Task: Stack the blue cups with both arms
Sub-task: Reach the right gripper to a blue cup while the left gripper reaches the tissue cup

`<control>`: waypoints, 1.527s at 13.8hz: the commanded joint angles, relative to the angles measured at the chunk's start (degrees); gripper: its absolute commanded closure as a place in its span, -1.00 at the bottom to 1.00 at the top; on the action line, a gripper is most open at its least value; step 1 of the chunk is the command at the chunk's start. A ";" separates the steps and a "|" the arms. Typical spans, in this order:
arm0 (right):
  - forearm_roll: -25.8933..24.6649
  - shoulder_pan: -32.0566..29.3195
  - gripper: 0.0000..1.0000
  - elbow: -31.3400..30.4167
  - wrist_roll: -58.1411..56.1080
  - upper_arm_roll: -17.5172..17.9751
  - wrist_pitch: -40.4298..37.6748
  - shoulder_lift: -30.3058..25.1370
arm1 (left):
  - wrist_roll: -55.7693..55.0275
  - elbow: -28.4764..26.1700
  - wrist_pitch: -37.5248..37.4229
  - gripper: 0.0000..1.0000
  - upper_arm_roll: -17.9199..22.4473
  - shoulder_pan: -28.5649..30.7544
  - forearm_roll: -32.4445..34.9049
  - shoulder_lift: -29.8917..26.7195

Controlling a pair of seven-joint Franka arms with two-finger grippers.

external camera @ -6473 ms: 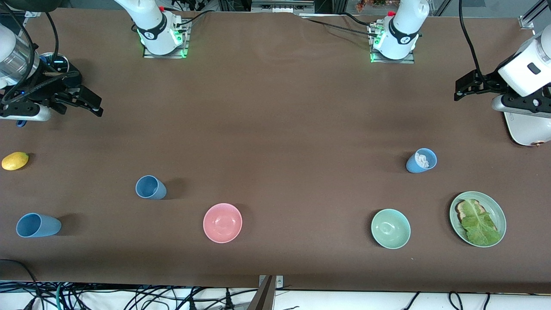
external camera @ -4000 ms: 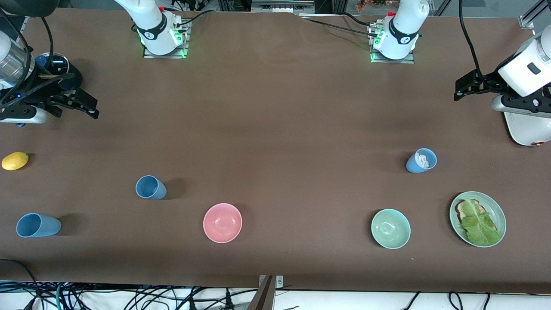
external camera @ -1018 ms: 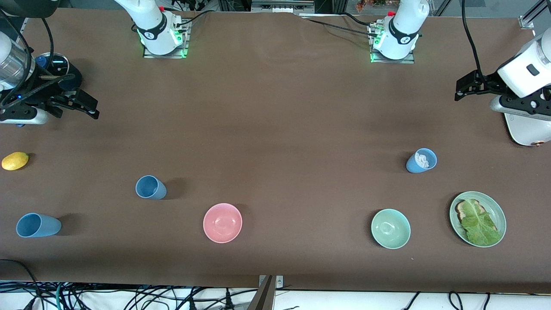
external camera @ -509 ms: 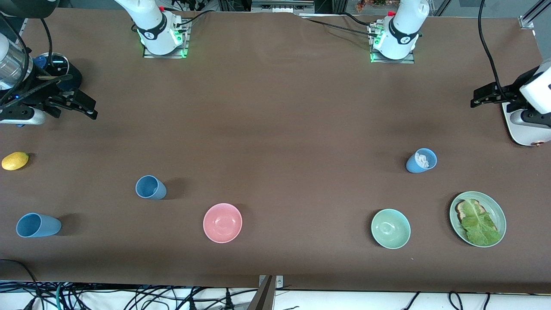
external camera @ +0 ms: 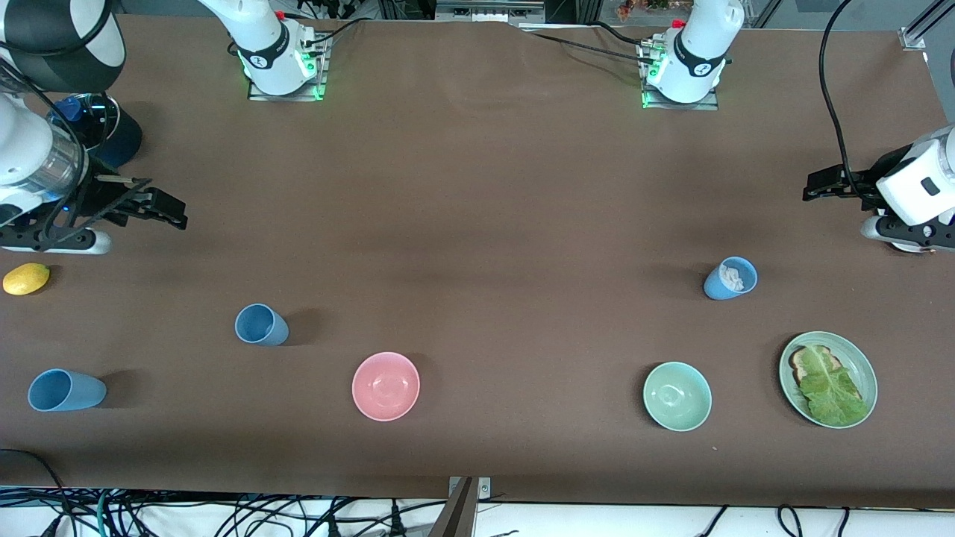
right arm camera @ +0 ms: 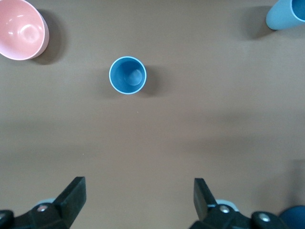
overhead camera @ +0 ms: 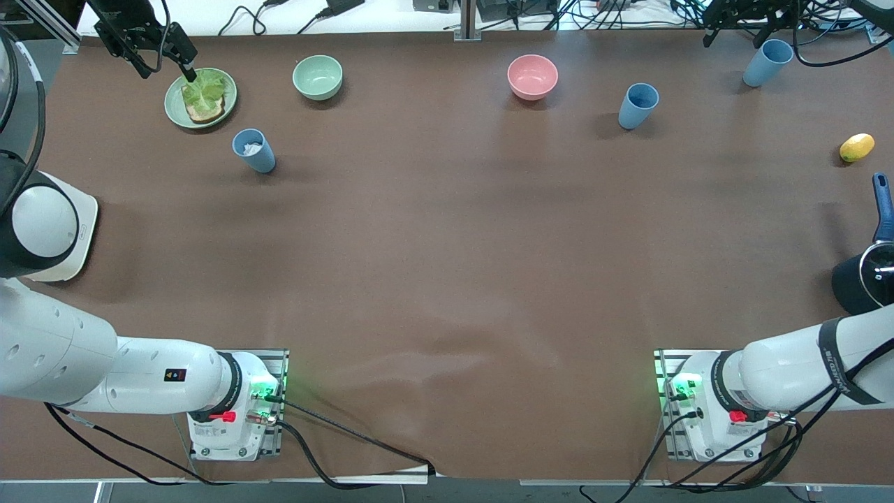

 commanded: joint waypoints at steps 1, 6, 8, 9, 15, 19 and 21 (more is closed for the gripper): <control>-0.37 0.76 -1.00 4.06 -1.26 0.56 0.70 4.85 | 1.40 -3.28 4.02 -1.00 0.99 -0.05 0.36 -0.06; -0.28 0.33 -1.00 5.13 -3.63 0.39 7.19 12.15 | 1.40 -8.81 11.83 -1.00 1.08 -0.05 0.36 0.03; -0.28 0.33 -1.00 4.52 -4.16 0.30 10.27 13.39 | 1.40 -11.80 16.14 -1.00 1.17 -0.05 0.36 0.12; -0.37 0.16 -1.00 4.52 -4.78 0.21 10.89 14.52 | 1.40 -13.38 18.59 -1.00 1.17 -0.05 0.36 0.12; -0.37 -0.28 -0.92 3.02 -6.89 0.04 19.32 20.50 | 1.40 -22.26 31.07 -1.00 2.22 -0.92 0.27 0.12; -0.46 -0.37 -0.75 -0.31 -7.77 0.04 25.38 22.01 | 1.40 -27.36 39.17 -1.00 3.54 -2.07 0.18 0.12; -0.46 -0.37 -0.70 -1.63 -7.77 0.04 27.59 22.44 | 1.40 -29.65 42.95 -1.00 3.54 -2.07 0.18 0.20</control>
